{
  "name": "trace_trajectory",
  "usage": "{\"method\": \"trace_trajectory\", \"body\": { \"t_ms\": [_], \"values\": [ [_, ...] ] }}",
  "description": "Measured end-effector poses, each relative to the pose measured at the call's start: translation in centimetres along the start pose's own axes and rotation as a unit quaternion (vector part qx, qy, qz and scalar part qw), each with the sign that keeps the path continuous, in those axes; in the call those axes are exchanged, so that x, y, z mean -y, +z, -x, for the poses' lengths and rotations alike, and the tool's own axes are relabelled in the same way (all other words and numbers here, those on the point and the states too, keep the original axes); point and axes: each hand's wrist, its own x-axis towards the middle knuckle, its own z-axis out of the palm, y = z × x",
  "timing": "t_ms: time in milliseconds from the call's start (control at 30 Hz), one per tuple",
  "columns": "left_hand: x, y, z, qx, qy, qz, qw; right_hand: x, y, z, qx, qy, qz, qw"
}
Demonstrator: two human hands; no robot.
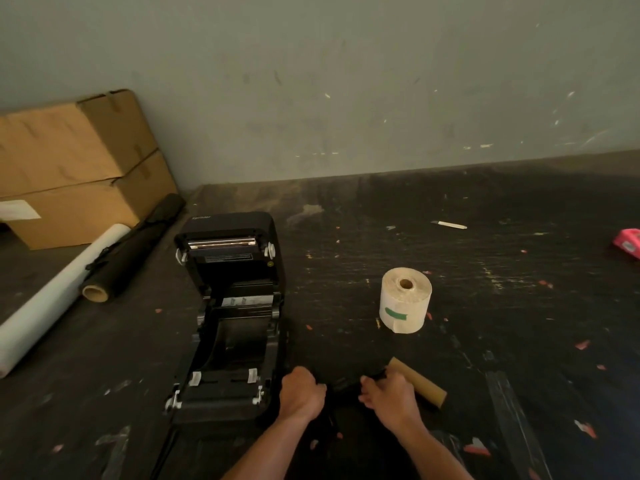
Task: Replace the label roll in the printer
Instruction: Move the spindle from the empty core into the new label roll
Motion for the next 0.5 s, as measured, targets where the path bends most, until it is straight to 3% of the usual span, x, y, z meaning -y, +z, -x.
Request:
{"method": "trace_trajectory", "body": {
  "t_ms": [167,300,400,500],
  "values": [
    [-1.2,-1.4,0.4,-0.005,0.024,-0.087,0.996,1.5,-2.6,1.4,0.003,0.023,0.06,0.998],
    [-4.9,-2.5,0.7,-0.057,0.135,-0.152,0.977,4.7,-8.5,0.7,-0.101,-0.138,0.104,0.98],
    [-8.4,-1.8,-0.7,0.009,0.183,-0.092,0.979,6.9,-11.3,-2.4,-0.137,-0.202,0.183,0.952],
    [-11.6,-1.1,-2.7,0.092,0.158,-0.02,0.983,8.1,-11.8,-5.6,-0.089,-0.202,0.298,0.929]
  ]
}}
